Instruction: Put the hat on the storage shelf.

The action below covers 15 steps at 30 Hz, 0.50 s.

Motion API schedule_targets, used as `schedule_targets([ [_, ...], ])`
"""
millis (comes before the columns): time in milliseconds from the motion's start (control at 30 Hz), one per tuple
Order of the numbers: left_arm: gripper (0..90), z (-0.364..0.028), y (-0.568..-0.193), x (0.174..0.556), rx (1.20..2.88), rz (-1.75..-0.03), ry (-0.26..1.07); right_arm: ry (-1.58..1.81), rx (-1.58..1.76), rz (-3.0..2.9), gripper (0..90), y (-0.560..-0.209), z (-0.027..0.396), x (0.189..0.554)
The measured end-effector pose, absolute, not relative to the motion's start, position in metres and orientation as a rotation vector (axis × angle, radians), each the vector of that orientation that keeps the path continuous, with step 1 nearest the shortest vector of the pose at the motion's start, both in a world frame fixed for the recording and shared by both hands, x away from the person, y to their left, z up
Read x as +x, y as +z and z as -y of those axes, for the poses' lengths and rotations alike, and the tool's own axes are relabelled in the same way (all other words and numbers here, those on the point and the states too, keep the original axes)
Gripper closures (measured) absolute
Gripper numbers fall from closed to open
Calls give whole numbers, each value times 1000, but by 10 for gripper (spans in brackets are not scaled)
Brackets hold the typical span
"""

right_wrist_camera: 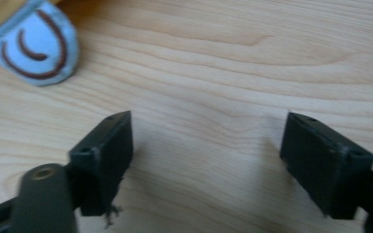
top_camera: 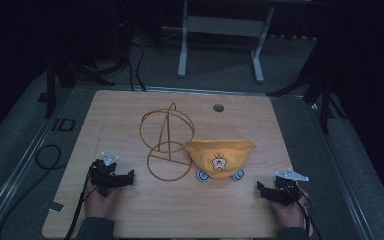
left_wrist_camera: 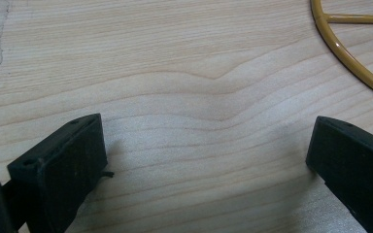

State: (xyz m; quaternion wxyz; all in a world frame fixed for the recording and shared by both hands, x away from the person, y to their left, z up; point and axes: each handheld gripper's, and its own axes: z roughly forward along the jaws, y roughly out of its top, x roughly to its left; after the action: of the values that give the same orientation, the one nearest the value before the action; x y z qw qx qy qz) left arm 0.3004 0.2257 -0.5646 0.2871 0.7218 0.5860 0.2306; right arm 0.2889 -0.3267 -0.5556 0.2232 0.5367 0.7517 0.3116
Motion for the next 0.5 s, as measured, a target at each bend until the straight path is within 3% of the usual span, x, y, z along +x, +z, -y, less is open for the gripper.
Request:
schedule_targets([
  [33, 8, -226, -565, 300, 1928, -1566, 616, 866, 1458, -2106, 268, -554, 325, 288],
  [167, 8, -226, -565, 300, 1928, -1565, 616, 871, 1382, -2152, 308, -550, 319, 285],
  [500, 8, -226, -565, 300, 1928, -1566, 616, 902, 1258, -2240, 324, -534, 301, 285],
])
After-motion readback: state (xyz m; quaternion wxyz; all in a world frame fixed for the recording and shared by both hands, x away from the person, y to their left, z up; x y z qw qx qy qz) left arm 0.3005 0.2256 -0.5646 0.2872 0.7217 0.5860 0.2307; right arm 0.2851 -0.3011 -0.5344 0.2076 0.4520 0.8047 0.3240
